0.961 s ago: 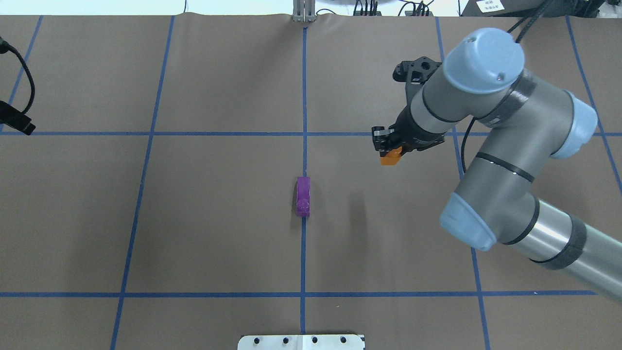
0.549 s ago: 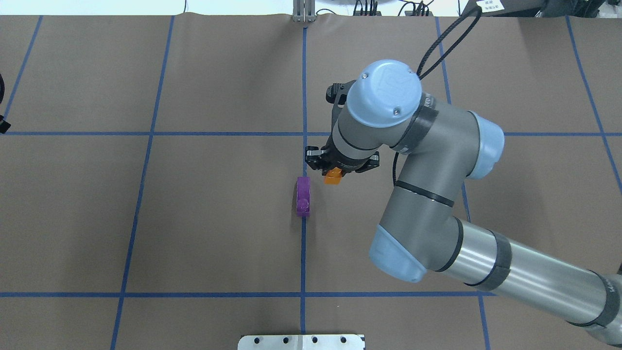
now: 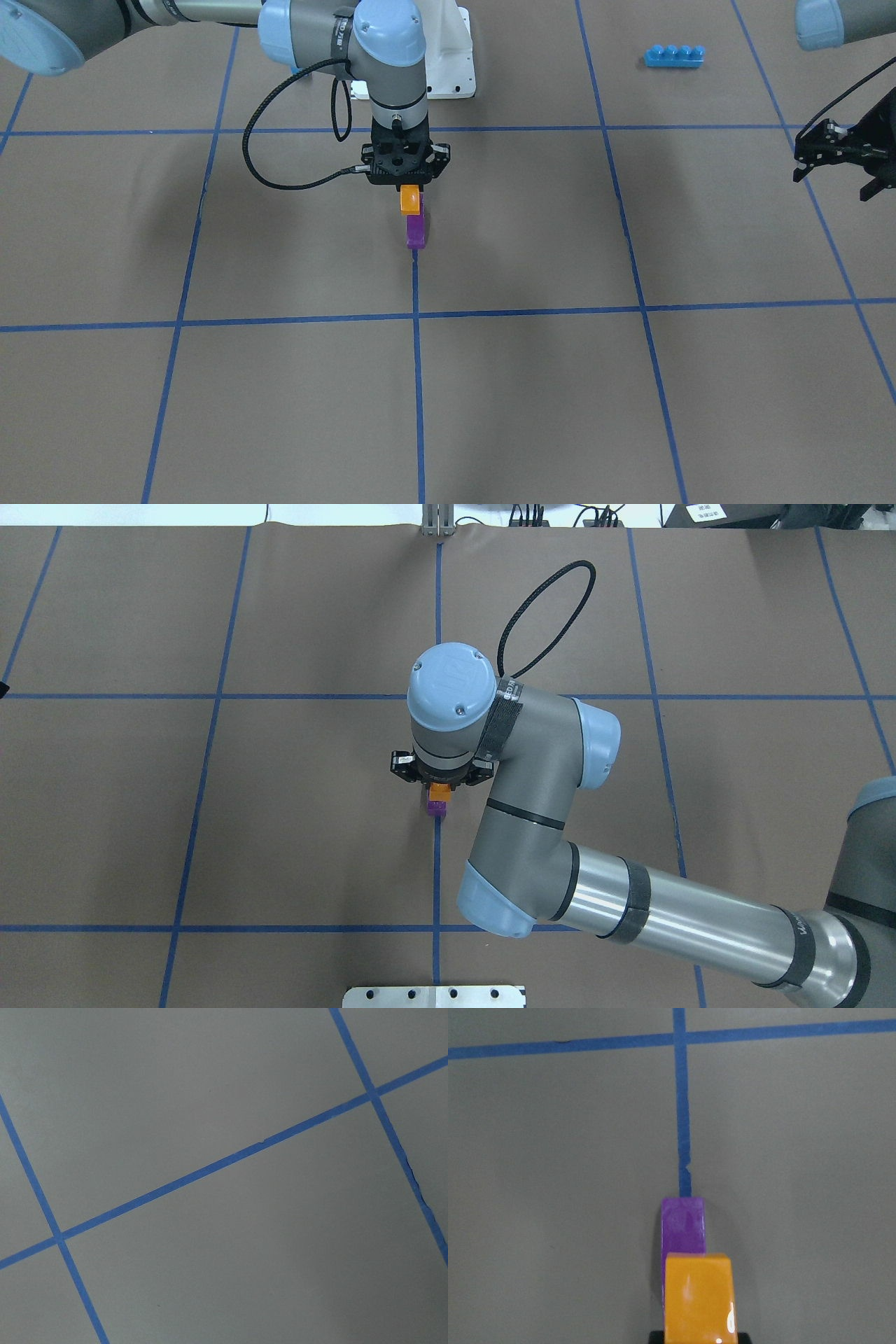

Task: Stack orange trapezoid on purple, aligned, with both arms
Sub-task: 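Carry the orange block over the purple block with the right gripper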

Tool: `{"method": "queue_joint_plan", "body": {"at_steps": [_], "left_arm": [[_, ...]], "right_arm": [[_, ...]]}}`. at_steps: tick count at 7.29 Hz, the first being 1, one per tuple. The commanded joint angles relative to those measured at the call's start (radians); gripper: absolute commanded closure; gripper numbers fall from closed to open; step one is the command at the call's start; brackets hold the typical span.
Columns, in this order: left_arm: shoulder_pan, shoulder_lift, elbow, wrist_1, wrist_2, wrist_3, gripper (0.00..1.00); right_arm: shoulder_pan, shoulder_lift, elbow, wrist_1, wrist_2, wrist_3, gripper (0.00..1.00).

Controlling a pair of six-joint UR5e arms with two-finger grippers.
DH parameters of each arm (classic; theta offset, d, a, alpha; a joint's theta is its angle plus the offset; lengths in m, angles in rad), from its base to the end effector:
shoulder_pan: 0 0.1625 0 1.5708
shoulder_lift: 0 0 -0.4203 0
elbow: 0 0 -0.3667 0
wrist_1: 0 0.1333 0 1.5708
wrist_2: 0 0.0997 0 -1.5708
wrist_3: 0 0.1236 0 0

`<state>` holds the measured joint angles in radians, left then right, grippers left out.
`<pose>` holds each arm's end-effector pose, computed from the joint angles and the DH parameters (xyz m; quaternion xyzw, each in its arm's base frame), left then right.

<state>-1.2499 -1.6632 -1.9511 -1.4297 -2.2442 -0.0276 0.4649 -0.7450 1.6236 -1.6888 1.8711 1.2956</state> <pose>0.1015 -0.4837 0.4729 0.0969 0.3479 0.1900 0.9129 -0.5793 -0.3988 0.1820 0.0032 -0.3924 0.0317 0.9192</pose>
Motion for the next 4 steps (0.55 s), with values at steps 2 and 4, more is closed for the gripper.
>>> {"method": "queue_joint_plan", "body": {"at_steps": [2,4], "left_arm": [[0.003,0.0,0.001,0.0,0.0,0.0,0.0],[0.003,0.0,0.003,0.0,0.0,0.0,0.0]], "right_arm": [[-0.008,0.007,-0.024,0.0,-0.003,-0.001,1.0],[-0.008,0.012,-0.025,0.003,-0.003,-0.007,1.0]]}}
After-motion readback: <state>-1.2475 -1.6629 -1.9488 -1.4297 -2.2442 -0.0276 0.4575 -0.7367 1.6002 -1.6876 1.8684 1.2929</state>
